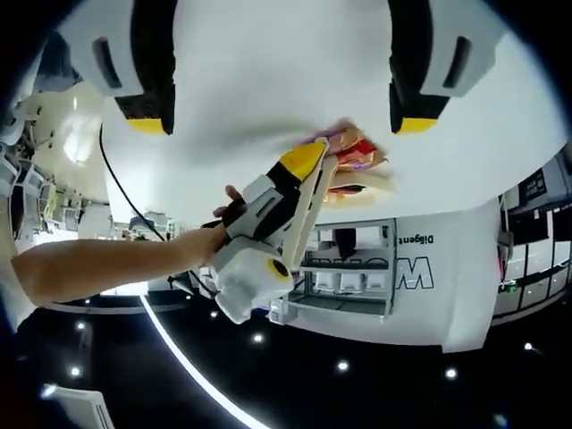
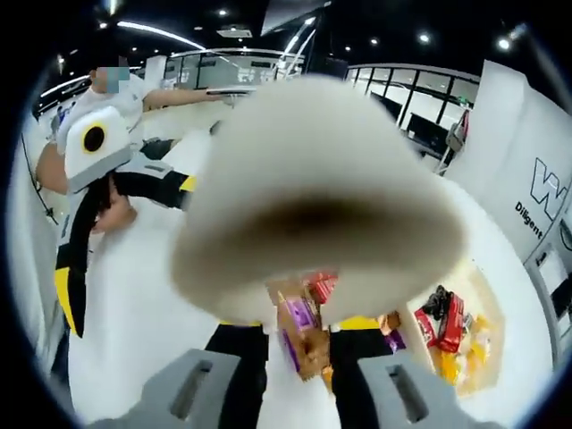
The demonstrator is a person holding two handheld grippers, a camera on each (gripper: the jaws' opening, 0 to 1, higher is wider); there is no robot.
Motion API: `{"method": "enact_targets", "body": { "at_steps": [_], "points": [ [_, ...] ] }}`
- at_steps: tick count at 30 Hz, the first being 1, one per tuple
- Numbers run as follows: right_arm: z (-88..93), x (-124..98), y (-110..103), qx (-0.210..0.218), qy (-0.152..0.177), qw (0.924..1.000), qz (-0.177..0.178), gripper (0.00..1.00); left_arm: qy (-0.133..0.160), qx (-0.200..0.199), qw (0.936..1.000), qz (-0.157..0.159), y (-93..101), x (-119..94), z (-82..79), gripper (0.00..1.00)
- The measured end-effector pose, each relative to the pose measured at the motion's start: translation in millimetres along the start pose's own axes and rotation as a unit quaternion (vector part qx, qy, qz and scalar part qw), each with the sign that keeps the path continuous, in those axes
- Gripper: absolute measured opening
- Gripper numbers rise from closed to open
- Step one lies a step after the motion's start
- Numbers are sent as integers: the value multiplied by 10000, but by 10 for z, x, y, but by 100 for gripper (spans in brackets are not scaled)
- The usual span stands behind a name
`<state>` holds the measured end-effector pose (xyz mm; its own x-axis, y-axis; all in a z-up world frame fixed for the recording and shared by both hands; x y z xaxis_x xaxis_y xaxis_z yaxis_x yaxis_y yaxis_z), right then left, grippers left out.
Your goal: Place the target food into the container with the food tongs after gripping and lifting it, then release it inside without dropping or visibly crushing the food.
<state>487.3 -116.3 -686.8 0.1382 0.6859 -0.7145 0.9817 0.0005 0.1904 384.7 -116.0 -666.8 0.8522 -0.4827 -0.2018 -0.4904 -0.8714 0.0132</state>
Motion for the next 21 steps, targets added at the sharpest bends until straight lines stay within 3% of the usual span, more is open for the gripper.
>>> {"method": "enact_targets", "body": {
  "at_steps": [3, 5, 11, 21],
  "points": [
    [56, -56, -40, 593, -233, 9979, -60, 18, 16, -20, 10000, -14, -1, -1, -3, 99],
    [80, -106, -96, 469, -317, 9984, -28, 17, -7, -53, 10000, 24, 5, 4, 0, 99],
    [244, -283, -246, 750, -600, 9954, 54, 19, -64, -42, 10000, 40, 12, -6, 14, 99],
    [382, -477, -416, 1160, -435, 9923, 25, 21, -152, -117, 9998, 9, 19, -17, 44, 99]
  ]
}}
Point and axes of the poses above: the point that each gripper's makers call its tool centre point, and the gripper's own axes: x roughly forward along the fingers, y roughly to its right, z roughly out of its underside, the point moved 1 cm from there along -x, roughly backward along the fingers, and after that the axes turned 4 degrees about -y, right-handed, at the moved point
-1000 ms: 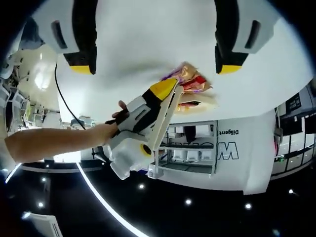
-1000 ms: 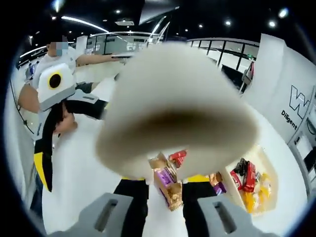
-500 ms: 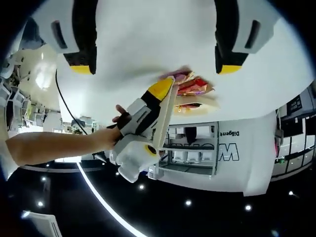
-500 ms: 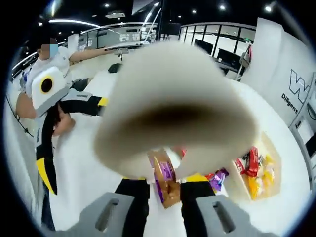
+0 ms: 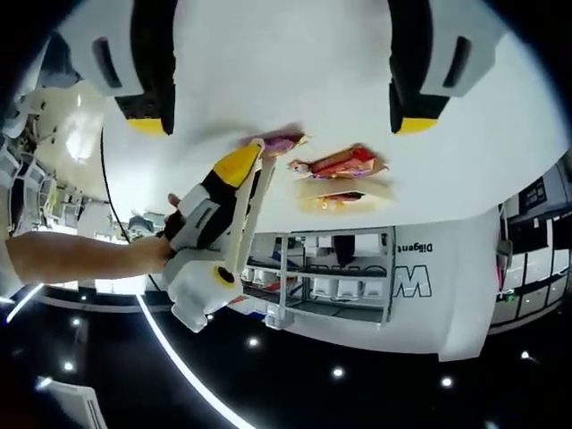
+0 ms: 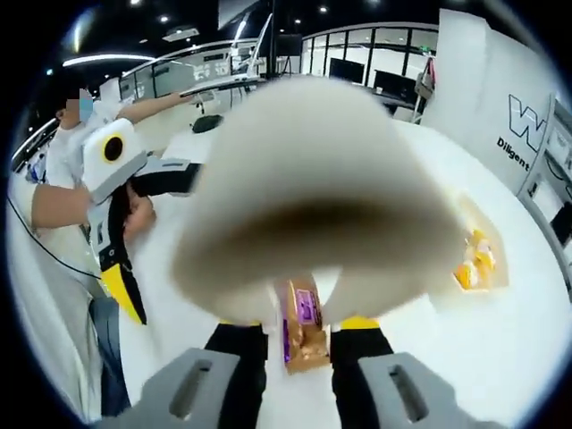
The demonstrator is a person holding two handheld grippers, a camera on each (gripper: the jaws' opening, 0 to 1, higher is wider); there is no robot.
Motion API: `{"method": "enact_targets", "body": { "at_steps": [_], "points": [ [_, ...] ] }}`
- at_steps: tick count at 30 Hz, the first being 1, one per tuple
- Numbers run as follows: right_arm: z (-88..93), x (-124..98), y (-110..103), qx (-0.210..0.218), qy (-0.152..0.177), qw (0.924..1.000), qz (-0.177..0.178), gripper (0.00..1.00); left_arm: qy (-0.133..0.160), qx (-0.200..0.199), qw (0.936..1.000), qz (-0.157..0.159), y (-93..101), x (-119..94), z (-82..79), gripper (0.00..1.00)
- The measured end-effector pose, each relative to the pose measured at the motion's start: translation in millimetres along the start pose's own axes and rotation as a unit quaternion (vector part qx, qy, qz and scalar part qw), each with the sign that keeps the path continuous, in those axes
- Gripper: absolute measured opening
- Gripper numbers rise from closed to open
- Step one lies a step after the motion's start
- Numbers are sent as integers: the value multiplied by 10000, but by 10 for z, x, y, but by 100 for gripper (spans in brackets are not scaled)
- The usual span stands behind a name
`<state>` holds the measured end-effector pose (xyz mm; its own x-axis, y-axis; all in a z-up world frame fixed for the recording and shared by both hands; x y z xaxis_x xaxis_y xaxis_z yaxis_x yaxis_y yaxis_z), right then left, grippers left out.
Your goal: Place the target food into the container with the food tongs after gripping and lifting it, then release it inside without dropping or visibly crushing the food.
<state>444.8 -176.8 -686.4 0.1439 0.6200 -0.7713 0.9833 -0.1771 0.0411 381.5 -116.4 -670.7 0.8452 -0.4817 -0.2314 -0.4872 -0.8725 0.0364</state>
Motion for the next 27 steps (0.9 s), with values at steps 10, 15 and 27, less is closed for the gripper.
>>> {"method": "enact_targets", "body": {
  "at_steps": [10, 15, 27],
  "points": [
    [-1, -44, 35, 465, 277, 9984, -155, 21, -80, 46, 10000, -8, 13, -5, 26, 99],
    [-47, -80, 62, 537, 345, 9979, -119, 21, -65, 40, 10000, 4, 14, -9, 22, 99],
    [-75, -4, 28, 526, 262, 9981, -208, 22, -75, 99, 9999, 12, 22, -6, 21, 99]
  ]
}}
Point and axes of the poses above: the point that each gripper's makers call its tool centre point, and the gripper's own axes: x roughly forward along the fingers, y roughly to its right, z roughly out of its underside, the point moved 1 cm from there along -x, roughly backward along the fingers, and after that the axes turned 4 degrees about -y, right-handed, at the moved point
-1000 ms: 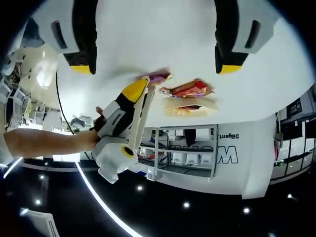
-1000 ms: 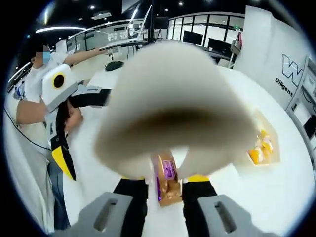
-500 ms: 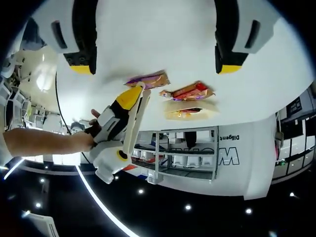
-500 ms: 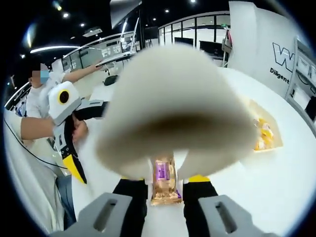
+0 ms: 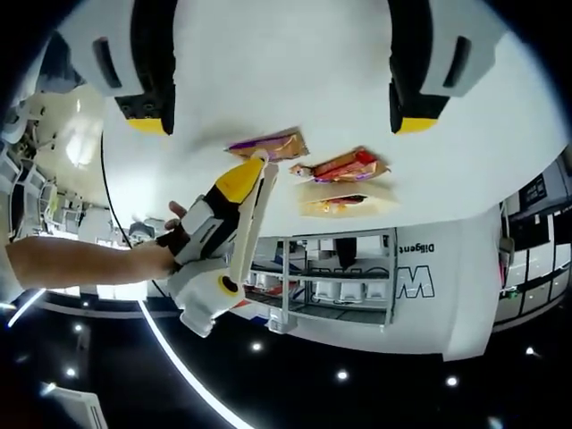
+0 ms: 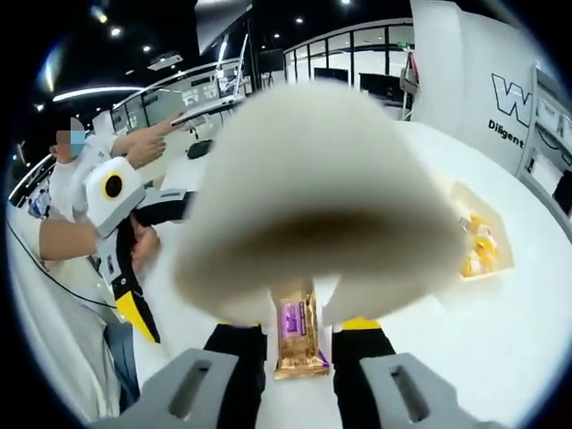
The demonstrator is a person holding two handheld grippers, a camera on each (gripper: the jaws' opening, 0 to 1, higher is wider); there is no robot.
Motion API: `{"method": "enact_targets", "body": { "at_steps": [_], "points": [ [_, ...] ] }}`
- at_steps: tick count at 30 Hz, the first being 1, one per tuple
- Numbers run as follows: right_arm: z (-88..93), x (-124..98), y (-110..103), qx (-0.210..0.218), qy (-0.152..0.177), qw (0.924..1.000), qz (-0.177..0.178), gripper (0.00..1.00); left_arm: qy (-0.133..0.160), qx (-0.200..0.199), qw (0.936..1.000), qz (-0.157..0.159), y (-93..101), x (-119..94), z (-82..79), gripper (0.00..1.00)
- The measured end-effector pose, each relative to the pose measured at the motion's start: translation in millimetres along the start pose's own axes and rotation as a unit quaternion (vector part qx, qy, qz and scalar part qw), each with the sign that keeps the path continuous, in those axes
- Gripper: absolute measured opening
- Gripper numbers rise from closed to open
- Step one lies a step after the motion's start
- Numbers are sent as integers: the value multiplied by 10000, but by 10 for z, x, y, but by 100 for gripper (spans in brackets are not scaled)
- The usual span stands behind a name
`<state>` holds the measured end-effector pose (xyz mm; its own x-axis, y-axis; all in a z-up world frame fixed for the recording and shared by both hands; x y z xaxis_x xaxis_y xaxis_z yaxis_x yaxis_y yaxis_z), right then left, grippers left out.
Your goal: Place the target food into the container with the food tongs after gripping and lifting it, then release it inside without dropping or visibly crushing the food.
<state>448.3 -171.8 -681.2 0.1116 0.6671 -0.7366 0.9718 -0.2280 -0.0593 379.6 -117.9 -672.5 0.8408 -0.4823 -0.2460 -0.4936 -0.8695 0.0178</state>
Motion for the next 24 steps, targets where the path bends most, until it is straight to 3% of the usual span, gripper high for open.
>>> {"method": "enact_targets", "body": {
  "at_steps": [4, 8, 10, 11, 13, 17, 24],
  "points": [
    [20, 36, 2, -235, -120, 9996, 33, 23, -6, 18, 10000, 1, 1, 0, -1, 99],
    [25, 74, 61, -154, -153, 9998, 29, 23, -2, -7, 10000, -1, -1, 2, -3, 99],
    [124, 123, 83, -78, -392, 9992, 48, 22, -14, -12, 10000, 4, -1, 4, 4, 99],
    [52, 113, 93, -414, -187, 9990, 16, 22, -21, -10, 10000, -3, -2, 5, 5, 99],
    [93, 112, 92, 95, -261, 9996, -9, 21, -17, -10, 10000, 11, 3, 7, 2, 99],
    [110, 119, 124, 7, -289, 9996, 65, 15, -31, 18, 10000, 22, 10, 12, 5, 99],
    [62, 100, 109, 83, -129, 9999, 64, 13, 50, -9, 10000, 17, 8, 6, 1, 98]
  ]
}}
Point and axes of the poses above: the point that each gripper's makers call its tool centre point, and the gripper's own axes: x roughly forward along the fingers, y roughly to its right, z roughly out of its underside, the point moved 1 cm from there along -x, roughly backward along the fingers, and after that the axes turned 4 degrees about -y, right-handed, at the moved point
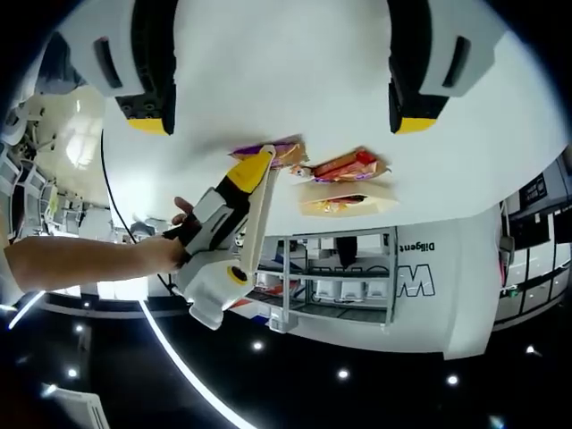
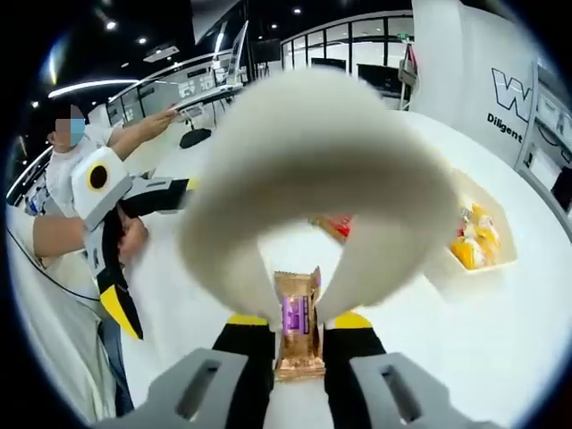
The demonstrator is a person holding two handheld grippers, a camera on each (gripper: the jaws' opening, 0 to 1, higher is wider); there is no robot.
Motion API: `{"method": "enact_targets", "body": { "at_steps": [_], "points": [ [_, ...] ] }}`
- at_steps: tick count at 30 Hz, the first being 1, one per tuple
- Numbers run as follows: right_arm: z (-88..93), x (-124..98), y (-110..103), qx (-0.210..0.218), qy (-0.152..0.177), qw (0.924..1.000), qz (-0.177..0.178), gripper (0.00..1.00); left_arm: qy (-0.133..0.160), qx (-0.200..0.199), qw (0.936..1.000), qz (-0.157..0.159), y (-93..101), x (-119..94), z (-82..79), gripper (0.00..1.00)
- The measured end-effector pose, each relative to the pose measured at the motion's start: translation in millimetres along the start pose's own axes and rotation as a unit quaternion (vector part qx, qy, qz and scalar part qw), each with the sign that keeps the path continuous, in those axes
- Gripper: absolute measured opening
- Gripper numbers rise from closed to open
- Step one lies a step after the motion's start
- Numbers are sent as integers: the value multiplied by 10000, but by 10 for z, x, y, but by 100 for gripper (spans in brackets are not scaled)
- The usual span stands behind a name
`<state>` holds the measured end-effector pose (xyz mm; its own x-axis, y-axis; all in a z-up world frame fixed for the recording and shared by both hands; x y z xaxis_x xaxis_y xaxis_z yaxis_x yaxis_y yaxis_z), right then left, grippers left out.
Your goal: Place the target food into the container with the food tongs after gripping and lifting it, then release it inside without dropping or visibly crushing the food.
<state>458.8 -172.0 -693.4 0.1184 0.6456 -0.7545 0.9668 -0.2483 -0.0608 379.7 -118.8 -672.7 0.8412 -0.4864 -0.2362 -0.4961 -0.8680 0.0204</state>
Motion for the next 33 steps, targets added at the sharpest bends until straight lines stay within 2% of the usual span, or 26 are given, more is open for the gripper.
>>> {"method": "enact_targets", "body": {
  "at_steps": [3, 6, 7, 12, 17, 19, 25, 33],
  "points": [
    [-152, -132, 20, 78, 288, 9996, -4, 13, 25, -29, 10000, -13, -9, -4, -2, 98],
    [-245, -256, 45, -5, 338, 9994, 81, 14, 42, -33, 10000, -6, -7, -5, -6, 98],
    [-322, -341, 55, -121, 460, 9986, 231, 14, 33, -48, 10000, -2, -7, -5, -3, 98],
    [-513, -610, 164, -137, 570, 9976, 374, 14, 109, -72, 9999, -17, -17, -17, -21, 98],
    [-699, -873, 403, -222, 629, 9950, 747, 14, 194, -69, 9998, -16, -22, -25, -41, 97],
    [-779, -969, 551, -182, 708, 9921, 1015, 15, 190, -109, 9998, -25, -27, -26, -37, 98],
    [-879, -1048, 819, 172, 783, 9904, 1127, 15, 348, -301, 9989, -44, -71, -56, -71, 98],
    [-911, -893, 1081, 572, 733, 9882, 1217, 14, 343, -283, 9990, -44, -52, -52, -66, 99]
  ]
}}
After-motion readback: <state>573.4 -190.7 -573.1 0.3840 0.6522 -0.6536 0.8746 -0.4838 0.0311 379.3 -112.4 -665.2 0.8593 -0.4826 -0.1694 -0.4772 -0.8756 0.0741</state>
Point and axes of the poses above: the point that each gripper's makers call its tool centre point, and the gripper's own axes: x roughly forward along the fingers, y roughly to its right, z roughly out of its underside, the point moved 1 cm from there along -x, roughly backward along the fingers, and after that the axes turned 4 degrees about -y, right-handed, at the moved point
